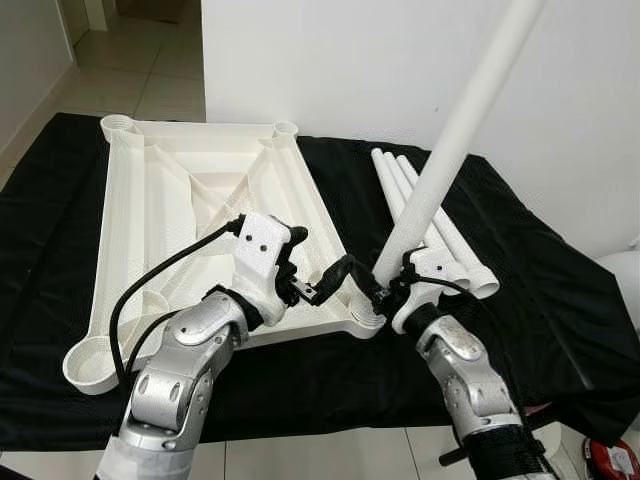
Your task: Building children table
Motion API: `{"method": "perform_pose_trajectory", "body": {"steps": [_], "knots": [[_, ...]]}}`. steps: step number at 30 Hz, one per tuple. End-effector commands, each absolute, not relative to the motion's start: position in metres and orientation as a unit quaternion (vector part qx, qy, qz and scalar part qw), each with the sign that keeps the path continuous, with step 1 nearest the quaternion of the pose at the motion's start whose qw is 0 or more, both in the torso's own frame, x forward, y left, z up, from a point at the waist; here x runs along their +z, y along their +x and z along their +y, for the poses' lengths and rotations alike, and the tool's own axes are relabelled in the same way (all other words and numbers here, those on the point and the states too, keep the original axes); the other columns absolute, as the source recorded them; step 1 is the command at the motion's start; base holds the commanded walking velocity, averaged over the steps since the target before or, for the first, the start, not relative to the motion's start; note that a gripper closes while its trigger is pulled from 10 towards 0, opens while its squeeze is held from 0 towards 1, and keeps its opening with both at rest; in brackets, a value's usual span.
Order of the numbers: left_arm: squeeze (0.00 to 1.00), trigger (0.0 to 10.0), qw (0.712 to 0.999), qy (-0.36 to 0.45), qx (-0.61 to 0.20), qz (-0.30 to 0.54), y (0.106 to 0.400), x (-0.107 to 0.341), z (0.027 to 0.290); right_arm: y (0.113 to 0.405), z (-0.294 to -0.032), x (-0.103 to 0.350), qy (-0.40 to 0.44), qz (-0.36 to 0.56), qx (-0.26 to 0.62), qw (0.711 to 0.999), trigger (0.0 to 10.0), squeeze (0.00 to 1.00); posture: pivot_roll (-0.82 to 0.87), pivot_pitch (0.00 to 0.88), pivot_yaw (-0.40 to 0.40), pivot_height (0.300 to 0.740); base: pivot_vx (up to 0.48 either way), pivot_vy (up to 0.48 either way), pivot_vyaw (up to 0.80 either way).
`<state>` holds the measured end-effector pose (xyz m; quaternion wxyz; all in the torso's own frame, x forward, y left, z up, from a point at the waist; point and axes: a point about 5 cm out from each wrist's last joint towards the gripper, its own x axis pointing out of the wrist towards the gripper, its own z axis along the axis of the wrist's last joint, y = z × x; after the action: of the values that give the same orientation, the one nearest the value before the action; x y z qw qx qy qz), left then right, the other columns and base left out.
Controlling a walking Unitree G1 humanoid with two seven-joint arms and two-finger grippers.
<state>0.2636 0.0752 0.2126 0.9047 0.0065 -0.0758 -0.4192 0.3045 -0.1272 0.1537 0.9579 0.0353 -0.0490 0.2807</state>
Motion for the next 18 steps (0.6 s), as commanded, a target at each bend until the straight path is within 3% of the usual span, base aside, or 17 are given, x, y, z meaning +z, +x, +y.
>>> {"method": "perform_pose_trajectory", "body": {"steps": [1, 2, 18], "knots": [[1.00, 10.0, 0.906, 0.007, -0.417, -0.076, 0.265, 0.215, 0.070, 0.305, -0.125, 0.171, 0.032, -0.072, 0.300, 0.951, 10.0, 0.00, 0.05, 0.000, -0.141, 0.740, 0.000, 0.000, 0.00], [0.00, 10.0, 0.900, 0.009, -0.428, -0.087, 0.265, 0.220, 0.067, 0.305, -0.125, 0.177, 0.019, -0.074, 0.312, 0.947, 10.0, 0.00, 0.05, 0.000, -0.142, 0.740, 0.000, 0.000, 0.00], [0.00, 10.0, 0.824, 0.008, -0.544, -0.157, 0.255, 0.271, 0.044, 0.305, -0.125, 0.177, -0.086, -0.018, 0.412, 0.907, 10.0, 0.00, 0.06, 0.000, -0.137, 0.740, 0.000, 0.000, 0.00]]}}
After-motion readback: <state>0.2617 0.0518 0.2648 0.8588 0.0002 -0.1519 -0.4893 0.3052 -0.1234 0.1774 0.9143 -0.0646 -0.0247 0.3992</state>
